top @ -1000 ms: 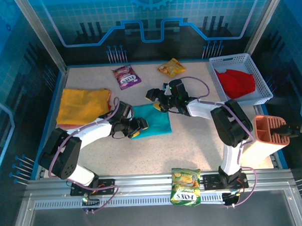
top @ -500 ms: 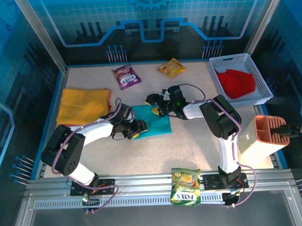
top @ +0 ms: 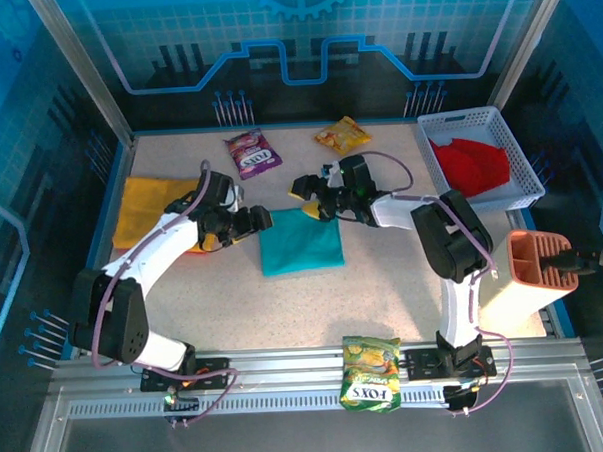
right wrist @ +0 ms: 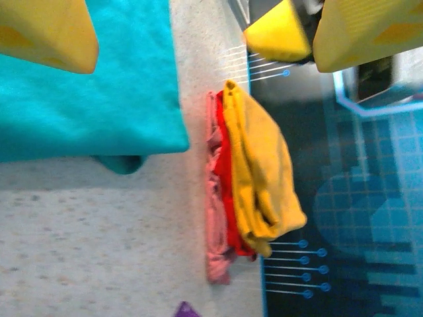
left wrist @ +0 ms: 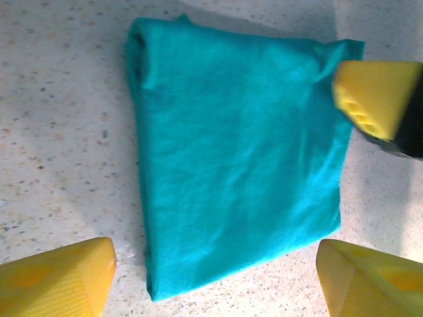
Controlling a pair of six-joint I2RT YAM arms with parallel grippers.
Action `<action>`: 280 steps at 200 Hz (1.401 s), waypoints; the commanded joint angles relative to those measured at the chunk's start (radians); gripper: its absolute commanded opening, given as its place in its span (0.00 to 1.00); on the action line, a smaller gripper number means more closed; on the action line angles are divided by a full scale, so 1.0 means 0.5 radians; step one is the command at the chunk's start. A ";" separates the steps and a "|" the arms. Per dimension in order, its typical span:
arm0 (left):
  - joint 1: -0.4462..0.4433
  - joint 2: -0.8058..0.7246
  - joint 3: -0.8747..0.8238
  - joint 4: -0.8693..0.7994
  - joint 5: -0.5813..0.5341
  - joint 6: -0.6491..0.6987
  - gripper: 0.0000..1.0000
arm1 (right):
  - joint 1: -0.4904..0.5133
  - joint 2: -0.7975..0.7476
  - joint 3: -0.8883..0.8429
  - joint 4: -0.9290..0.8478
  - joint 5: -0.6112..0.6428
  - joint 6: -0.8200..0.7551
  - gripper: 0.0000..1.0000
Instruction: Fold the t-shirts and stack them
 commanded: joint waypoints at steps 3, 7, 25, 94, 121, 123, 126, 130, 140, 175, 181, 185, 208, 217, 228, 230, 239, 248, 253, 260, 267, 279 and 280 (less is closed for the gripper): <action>0.020 0.200 0.037 -0.167 -0.015 0.205 0.82 | -0.019 -0.182 0.040 -0.194 -0.055 -0.187 0.86; 0.020 0.224 0.041 -0.151 -0.016 0.203 0.82 | -0.022 -0.196 0.029 -0.250 -0.055 -0.196 0.86; 0.019 0.307 0.031 -0.025 0.024 0.188 0.82 | -0.056 -0.244 -0.052 -0.231 -0.064 -0.183 0.86; -0.027 0.670 0.208 -0.004 0.045 0.215 0.71 | -0.217 -0.361 -0.401 0.032 -0.134 -0.057 0.86; -0.076 0.751 0.253 0.046 0.111 0.188 0.69 | -0.259 -0.349 -0.427 0.131 -0.176 0.012 0.85; -0.082 0.758 0.259 0.046 0.112 0.188 0.69 | -0.259 -0.347 -0.427 0.135 -0.178 0.016 0.85; -0.089 0.766 0.267 0.043 0.113 0.185 0.68 | -0.262 -0.347 -0.426 0.140 -0.182 0.021 0.85; -0.098 0.776 0.279 0.040 0.113 0.180 0.68 | -0.263 -0.345 -0.427 0.149 -0.186 0.024 0.85; -0.124 0.795 0.300 0.039 0.124 0.170 0.67 | -0.266 -0.343 -0.424 0.166 -0.193 0.038 0.85; -0.170 0.850 0.347 0.047 0.133 0.139 0.65 | -0.272 -0.349 -0.439 0.191 -0.208 0.052 0.85; -0.170 0.861 0.354 0.041 0.127 0.135 0.65 | -0.272 -0.353 -0.444 0.196 -0.208 0.056 0.85; -0.170 0.868 0.353 0.037 0.123 0.136 0.64 | -0.274 -0.355 -0.451 0.197 -0.210 0.056 0.85; -0.170 0.894 0.343 0.062 0.147 0.122 0.63 | -0.278 -0.365 -0.474 0.205 -0.212 0.056 0.85; -0.170 0.902 0.332 0.085 0.168 0.118 0.62 | -0.283 -0.366 -0.486 0.217 -0.213 0.059 0.85; -0.169 0.908 0.314 0.120 0.186 0.120 0.60 | -0.289 -0.365 -0.494 0.221 -0.215 0.062 0.85; -0.170 0.908 0.308 0.128 0.191 0.120 0.59 | -0.289 -0.364 -0.496 0.222 -0.216 0.063 0.85; -0.167 0.915 0.295 0.156 0.199 0.122 0.57 | -0.292 -0.368 -0.501 0.233 -0.220 0.068 0.85; -0.164 0.929 0.288 0.170 0.199 0.123 0.54 | -0.296 -0.370 -0.506 0.241 -0.222 0.072 0.85; -0.163 0.940 0.286 0.173 0.199 0.126 0.52 | -0.299 -0.369 -0.508 0.239 -0.223 0.072 0.85; -0.164 0.952 0.282 0.182 0.199 0.126 0.50 | -0.304 -0.369 -0.511 0.240 -0.224 0.072 0.85; -0.164 0.962 0.277 0.195 0.196 0.124 0.46 | -0.308 -0.368 -0.516 0.242 -0.224 0.073 0.85; -0.164 0.971 0.270 0.197 0.176 0.111 0.37 | -0.319 -0.366 -0.534 0.265 -0.229 0.085 0.85; -0.164 0.971 0.273 0.195 0.172 0.111 0.36 | -0.320 -0.367 -0.535 0.266 -0.230 0.088 0.85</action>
